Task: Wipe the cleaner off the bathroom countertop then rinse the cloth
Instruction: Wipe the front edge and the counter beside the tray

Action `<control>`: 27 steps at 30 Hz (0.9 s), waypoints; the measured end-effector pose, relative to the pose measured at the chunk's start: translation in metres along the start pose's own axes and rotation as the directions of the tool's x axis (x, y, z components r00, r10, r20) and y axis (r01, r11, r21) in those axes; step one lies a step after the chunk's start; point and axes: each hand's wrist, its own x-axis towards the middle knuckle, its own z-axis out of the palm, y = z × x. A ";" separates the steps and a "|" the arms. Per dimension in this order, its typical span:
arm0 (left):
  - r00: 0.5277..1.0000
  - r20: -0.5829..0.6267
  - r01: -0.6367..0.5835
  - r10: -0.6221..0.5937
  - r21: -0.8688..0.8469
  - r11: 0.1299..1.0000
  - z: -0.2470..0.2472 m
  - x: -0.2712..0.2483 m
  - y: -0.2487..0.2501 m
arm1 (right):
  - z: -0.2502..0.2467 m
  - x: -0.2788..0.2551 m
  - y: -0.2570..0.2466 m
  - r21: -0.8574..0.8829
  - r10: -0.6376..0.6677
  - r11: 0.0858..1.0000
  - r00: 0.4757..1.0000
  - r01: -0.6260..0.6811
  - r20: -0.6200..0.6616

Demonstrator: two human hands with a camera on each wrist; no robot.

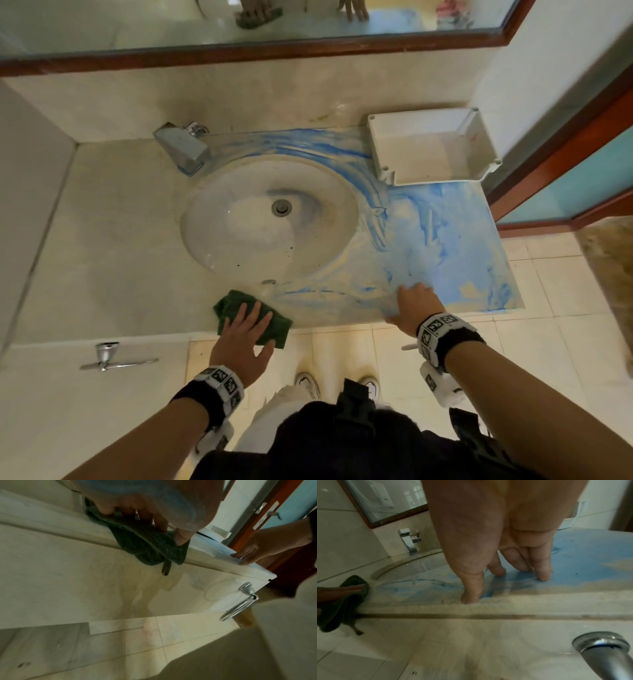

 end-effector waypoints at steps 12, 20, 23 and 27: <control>0.976 0.028 -0.216 0.215 0.062 0.974 -0.011 0.025 0.006 | 0.015 0.002 -0.008 0.139 0.119 0.984 0.992 -0.112 -0.042; 0.997 0.009 -0.076 0.076 0.004 0.997 -0.014 0.022 0.000 | 0.019 0.011 -0.006 0.138 0.133 0.982 0.990 -0.126 -0.040; 0.996 0.024 -0.086 0.086 0.016 0.996 -0.018 0.042 0.029 | 0.021 0.013 -0.006 0.148 0.138 0.980 0.990 -0.132 -0.032; 0.991 0.045 -0.129 0.127 0.046 0.991 -0.024 0.066 0.059 | 0.026 0.013 -0.005 0.169 0.148 0.976 0.988 -0.139 -0.043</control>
